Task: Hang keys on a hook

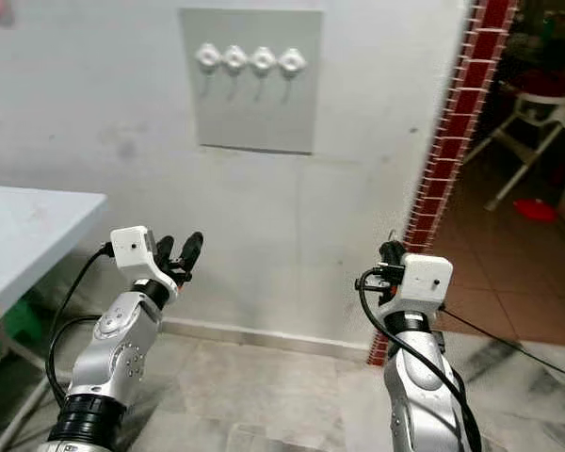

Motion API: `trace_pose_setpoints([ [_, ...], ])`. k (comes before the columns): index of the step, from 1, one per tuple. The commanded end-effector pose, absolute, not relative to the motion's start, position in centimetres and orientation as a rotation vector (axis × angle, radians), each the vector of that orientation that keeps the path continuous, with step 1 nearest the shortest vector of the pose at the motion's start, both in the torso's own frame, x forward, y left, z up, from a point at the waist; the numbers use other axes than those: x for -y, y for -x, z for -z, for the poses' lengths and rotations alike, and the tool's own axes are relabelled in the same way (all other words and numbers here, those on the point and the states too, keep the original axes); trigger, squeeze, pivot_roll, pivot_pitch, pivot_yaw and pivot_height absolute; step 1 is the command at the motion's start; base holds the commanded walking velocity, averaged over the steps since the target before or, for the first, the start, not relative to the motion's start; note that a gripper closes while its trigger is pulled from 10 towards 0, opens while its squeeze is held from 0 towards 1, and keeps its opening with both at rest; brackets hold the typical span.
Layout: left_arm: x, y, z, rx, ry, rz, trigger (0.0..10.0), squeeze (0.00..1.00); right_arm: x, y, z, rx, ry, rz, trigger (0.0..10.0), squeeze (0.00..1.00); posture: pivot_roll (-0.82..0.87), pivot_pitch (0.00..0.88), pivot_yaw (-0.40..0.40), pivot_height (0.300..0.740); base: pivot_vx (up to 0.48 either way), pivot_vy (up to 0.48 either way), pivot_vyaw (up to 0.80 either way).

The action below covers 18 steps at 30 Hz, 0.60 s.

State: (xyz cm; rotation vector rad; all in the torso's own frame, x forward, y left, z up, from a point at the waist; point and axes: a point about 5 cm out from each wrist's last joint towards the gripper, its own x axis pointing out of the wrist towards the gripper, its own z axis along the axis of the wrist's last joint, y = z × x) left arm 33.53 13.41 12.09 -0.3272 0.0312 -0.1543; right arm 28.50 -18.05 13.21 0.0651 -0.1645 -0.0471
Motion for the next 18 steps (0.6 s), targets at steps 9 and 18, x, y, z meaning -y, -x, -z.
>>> trace_pose_setpoints([
  [9,-13.67,-33.60,-12.26,-0.033,0.317,0.161,10.0,0.00,17.63,-28.40,-13.70,0.185,-0.066,0.035,10.0,0.00,-0.02,0.007,0.012,0.740,0.000,0.480,0.00],
  [18,-13.58,-33.64,-12.21,-0.041,0.293,0.156,10.0,0.00,17.54,-28.35,-13.66,0.183,-0.067,0.035,10.0,0.00,-0.02,0.006,0.014,0.740,0.000,0.070,0.00],
])
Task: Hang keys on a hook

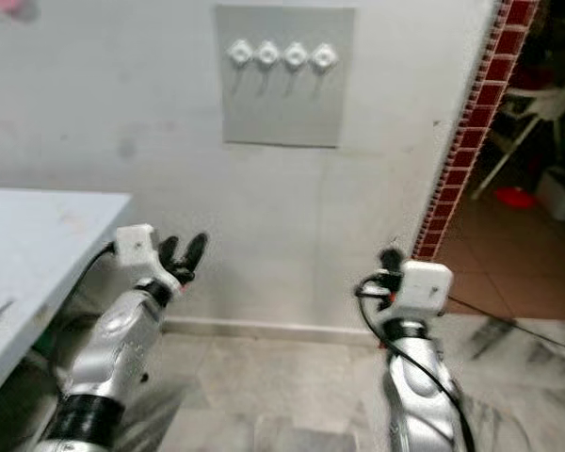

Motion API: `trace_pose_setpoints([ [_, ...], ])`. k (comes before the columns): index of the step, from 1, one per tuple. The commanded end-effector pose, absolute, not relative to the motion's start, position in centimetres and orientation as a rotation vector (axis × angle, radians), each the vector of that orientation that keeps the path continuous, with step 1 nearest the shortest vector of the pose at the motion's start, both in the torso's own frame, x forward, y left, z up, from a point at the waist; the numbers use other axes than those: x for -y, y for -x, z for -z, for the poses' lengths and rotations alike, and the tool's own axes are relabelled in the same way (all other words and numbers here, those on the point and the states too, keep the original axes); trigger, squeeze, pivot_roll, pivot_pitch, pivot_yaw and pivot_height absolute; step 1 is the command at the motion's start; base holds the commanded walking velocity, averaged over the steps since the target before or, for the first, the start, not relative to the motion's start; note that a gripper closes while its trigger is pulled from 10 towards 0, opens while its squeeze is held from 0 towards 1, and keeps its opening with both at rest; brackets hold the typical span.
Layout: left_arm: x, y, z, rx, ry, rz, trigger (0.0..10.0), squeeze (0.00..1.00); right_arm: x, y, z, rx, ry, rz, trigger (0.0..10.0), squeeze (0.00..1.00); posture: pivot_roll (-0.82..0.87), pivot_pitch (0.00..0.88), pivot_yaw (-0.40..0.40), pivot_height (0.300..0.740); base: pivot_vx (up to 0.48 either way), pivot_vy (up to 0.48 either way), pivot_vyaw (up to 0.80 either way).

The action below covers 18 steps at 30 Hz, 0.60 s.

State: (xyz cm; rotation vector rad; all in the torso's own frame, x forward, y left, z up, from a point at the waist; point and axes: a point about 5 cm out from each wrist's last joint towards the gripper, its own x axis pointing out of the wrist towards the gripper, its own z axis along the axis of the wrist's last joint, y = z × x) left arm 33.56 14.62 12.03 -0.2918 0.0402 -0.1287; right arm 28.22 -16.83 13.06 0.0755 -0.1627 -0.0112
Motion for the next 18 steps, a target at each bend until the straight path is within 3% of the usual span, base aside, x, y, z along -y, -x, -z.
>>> trace_pose_setpoints([
  [1,-13.6,-33.6,-12.2,-0.041,0.291,0.156,10.0,0.00,17.5,-28.3,-13.6,0.183,-0.067,0.035,10.0,0.00,-0.02,0.006,0.014,0.740,0.000,0.000,0.00],
  [18,-13.8,-33.0,-13.3,0.013,0.212,0.203,10.0,0.00,18.6,-27.8,-14.6,0.216,-0.064,0.045,10.0,0.00,-0.02,0.023,0.011,0.740,0.000,0.000,0.00],
])
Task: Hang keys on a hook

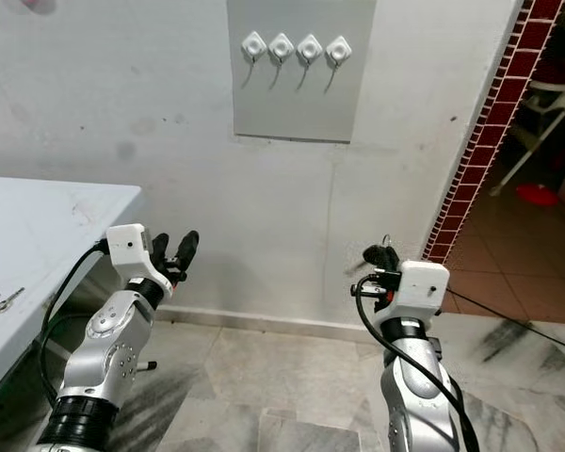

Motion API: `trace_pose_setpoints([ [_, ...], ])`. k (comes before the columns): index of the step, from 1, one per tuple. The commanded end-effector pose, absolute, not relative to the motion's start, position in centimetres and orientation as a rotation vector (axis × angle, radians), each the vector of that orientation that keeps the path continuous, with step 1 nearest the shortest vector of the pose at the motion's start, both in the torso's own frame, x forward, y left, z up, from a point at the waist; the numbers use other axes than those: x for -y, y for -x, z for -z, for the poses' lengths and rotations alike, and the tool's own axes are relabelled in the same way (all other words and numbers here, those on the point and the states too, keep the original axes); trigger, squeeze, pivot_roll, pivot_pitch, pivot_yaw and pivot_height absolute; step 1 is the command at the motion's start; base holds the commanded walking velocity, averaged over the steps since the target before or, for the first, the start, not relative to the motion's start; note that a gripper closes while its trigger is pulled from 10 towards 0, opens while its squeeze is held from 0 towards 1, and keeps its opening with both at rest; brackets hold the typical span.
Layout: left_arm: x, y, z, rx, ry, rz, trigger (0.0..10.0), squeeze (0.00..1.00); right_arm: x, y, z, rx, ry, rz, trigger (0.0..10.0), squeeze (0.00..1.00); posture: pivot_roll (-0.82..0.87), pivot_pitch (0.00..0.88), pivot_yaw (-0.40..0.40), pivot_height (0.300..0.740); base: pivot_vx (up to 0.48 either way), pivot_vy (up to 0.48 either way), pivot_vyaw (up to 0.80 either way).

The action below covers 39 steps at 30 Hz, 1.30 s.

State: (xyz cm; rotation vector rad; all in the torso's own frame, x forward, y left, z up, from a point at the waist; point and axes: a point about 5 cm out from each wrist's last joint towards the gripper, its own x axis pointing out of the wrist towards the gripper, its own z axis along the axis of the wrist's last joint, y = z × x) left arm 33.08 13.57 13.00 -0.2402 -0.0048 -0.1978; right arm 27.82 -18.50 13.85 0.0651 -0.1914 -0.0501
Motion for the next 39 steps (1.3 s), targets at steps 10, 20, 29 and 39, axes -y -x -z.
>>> trace_pose_setpoints([
  [10,-14.3,-32.5,-14.3,0.057,0.180,0.195,10.0,0.00,18.8,-27.9,-15.3,0.200,-0.055,0.054,10.0,0.00,-0.02,0.028,0.015,0.740,0.000,0.000,0.00],
  [20,-13.8,-29.5,-13.1,0.091,0.204,0.207,10.0,0.00,17.9,-25.3,-14.2,0.183,-0.060,0.024,10.0,0.00,-0.03,0.033,0.018,0.740,0.000,0.000,0.00],
  [29,-14.8,-27.0,-9.8,-0.024,0.180,0.170,10.0,0.00,18.4,-22.7,-11.6,0.085,-0.057,0.043,10.0,0.00,-0.03,0.033,0.022,0.740,0.000,0.000,0.00],
  [39,-15.0,-26.9,-9.3,-0.056,0.270,0.176,10.0,0.00,18.3,-22.8,-11.3,0.088,-0.084,0.044,10.0,0.00,-0.03,0.013,0.026,0.740,0.000,0.000,0.00],
])
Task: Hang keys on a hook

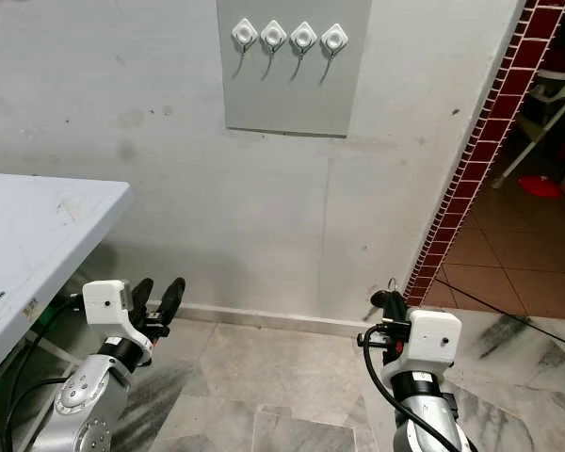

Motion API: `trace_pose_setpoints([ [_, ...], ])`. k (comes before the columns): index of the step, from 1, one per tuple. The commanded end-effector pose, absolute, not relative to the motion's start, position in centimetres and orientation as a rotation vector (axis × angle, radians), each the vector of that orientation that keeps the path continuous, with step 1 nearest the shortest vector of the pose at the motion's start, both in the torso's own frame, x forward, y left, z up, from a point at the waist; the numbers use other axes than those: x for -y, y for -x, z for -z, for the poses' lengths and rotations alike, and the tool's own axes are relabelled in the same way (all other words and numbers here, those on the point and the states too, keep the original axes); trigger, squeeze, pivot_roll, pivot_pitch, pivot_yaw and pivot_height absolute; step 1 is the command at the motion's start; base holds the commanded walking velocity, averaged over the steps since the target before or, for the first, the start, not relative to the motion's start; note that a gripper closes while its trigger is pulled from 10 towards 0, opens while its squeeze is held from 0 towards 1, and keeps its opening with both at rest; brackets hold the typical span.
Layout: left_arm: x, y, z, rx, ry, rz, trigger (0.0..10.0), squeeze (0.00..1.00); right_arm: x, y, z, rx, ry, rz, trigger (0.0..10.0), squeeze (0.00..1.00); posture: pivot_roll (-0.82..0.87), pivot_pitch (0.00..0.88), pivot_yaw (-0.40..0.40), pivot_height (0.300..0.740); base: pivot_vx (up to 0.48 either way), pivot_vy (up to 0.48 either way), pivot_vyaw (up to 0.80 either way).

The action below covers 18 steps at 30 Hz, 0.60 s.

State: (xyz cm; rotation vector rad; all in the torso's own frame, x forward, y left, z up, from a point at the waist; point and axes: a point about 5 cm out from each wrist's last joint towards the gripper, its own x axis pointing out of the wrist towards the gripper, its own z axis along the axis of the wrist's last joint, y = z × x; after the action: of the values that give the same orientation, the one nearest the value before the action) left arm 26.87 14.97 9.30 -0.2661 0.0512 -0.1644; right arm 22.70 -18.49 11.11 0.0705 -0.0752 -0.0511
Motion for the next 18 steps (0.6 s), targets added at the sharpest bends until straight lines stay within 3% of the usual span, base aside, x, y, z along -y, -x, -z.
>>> trace_pose_setpoints([
  [1,-15.0,-26.7,-9.2,-0.060,0.273,0.179,10.0,0.00,18.2,-22.8,-11.3,0.090,-0.089,0.035,10.0,0.00,-0.03,0.011,0.026,0.740,0.000,0.000,0.00],
  [10,-15.7,-25.2,-10.3,-0.021,0.230,0.167,10.0,0.00,18.0,-21.4,-11.6,0.094,-0.107,0.025,10.0,0.00,-0.03,0.006,0.026,0.740,0.000,0.000,0.00],
  [18,-16.2,-25.7,-10.2,-0.048,0.217,0.132,10.0,0.00,18.1,-21.9,-11.3,0.084,-0.087,0.032,10.0,0.00,-0.02,0.008,0.026,0.740,0.000,0.000,0.00],
])
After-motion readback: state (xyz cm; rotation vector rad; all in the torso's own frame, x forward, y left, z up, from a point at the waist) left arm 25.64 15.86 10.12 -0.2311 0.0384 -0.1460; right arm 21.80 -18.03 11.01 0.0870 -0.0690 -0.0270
